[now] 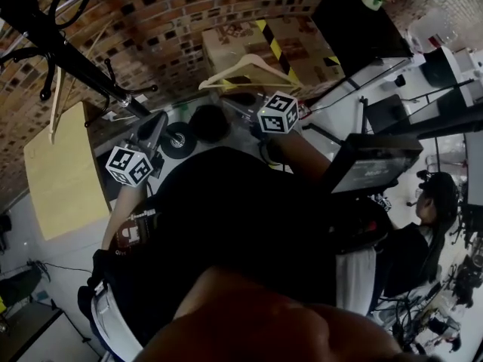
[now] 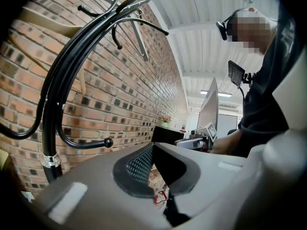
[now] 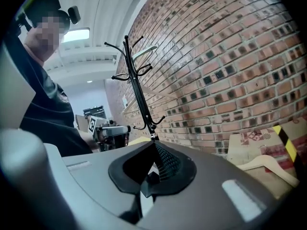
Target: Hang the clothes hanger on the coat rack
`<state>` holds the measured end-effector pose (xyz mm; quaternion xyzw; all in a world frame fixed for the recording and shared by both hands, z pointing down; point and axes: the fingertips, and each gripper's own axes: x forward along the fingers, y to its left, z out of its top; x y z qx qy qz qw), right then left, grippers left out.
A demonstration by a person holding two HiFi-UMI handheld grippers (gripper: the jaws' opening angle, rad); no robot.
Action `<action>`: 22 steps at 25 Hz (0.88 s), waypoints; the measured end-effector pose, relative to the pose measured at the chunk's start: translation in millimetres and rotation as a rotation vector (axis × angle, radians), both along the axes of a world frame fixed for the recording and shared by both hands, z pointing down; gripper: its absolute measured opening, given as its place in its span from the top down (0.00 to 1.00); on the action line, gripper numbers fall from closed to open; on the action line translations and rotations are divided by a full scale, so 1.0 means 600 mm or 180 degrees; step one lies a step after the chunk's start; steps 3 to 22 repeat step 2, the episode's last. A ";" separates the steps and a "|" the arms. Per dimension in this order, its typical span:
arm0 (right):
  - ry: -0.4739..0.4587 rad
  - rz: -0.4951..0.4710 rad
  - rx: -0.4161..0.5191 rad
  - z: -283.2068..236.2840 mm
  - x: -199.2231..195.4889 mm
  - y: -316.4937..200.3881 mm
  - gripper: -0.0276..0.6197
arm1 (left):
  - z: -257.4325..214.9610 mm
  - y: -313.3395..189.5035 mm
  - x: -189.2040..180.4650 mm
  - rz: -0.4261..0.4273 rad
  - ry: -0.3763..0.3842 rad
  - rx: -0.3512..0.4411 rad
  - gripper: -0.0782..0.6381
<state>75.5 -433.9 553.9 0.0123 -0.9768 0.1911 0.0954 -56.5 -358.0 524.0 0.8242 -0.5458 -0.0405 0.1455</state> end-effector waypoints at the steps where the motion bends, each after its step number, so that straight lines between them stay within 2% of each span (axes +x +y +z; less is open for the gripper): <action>1: -0.0003 0.0011 -0.0003 0.000 0.001 0.000 0.94 | 0.000 -0.001 0.001 0.0016 -0.0001 -0.0002 0.90; 22: -0.0006 0.0022 -0.0006 0.001 0.002 0.000 0.94 | 0.001 -0.002 0.001 0.0032 -0.0002 -0.0004 0.90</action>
